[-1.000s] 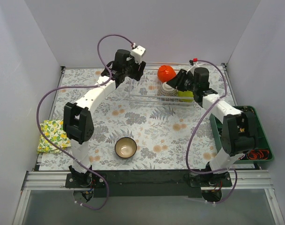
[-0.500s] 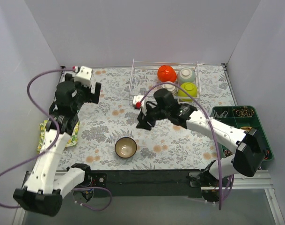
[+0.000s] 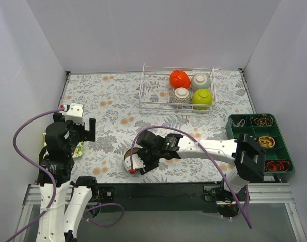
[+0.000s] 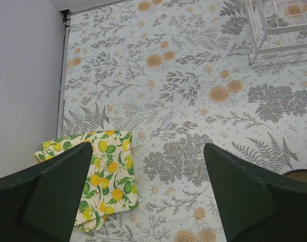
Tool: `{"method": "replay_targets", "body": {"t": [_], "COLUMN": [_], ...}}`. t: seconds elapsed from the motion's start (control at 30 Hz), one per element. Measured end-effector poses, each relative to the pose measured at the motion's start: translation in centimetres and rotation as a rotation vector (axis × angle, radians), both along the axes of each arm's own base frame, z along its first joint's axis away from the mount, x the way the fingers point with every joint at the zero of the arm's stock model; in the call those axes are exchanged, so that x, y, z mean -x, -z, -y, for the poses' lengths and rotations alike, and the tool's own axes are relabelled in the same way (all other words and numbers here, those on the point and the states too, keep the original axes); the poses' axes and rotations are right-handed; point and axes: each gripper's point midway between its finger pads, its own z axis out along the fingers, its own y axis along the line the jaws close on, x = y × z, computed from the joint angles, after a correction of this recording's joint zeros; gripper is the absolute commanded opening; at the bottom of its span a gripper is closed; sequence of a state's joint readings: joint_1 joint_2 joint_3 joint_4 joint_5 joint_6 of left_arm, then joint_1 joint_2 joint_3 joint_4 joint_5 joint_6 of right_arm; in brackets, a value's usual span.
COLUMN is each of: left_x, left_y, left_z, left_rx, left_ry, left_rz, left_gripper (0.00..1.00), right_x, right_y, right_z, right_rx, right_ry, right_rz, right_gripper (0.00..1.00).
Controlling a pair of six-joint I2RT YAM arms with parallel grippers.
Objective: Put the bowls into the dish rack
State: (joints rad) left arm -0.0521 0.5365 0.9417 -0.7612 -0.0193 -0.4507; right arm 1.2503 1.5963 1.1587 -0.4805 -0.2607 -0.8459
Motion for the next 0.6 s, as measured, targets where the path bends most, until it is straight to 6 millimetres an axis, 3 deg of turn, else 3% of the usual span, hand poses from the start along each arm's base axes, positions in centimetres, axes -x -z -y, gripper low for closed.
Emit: {"method": "replay_targets", "body": {"t": [0.2,0.6], "left_x": [0.3,0.7], "left_y": [0.4,0.0], "left_z": [-0.4,0.2], "left_rx": [0.023,0.063], "left_ry": [-0.028,-0.007], "left_rz": [-0.018,-0.007], "left_gripper": [0.94,0.94], "right_x": [1.4,1.6], "right_y": [1.6,2.9], "right_z": [-0.6,-1.0], "right_rx": [0.044,0.072], "right_ry": [-0.085,-0.107], "right_rz": [0.045,0.095], "right_gripper": [0.49,0.33]}}
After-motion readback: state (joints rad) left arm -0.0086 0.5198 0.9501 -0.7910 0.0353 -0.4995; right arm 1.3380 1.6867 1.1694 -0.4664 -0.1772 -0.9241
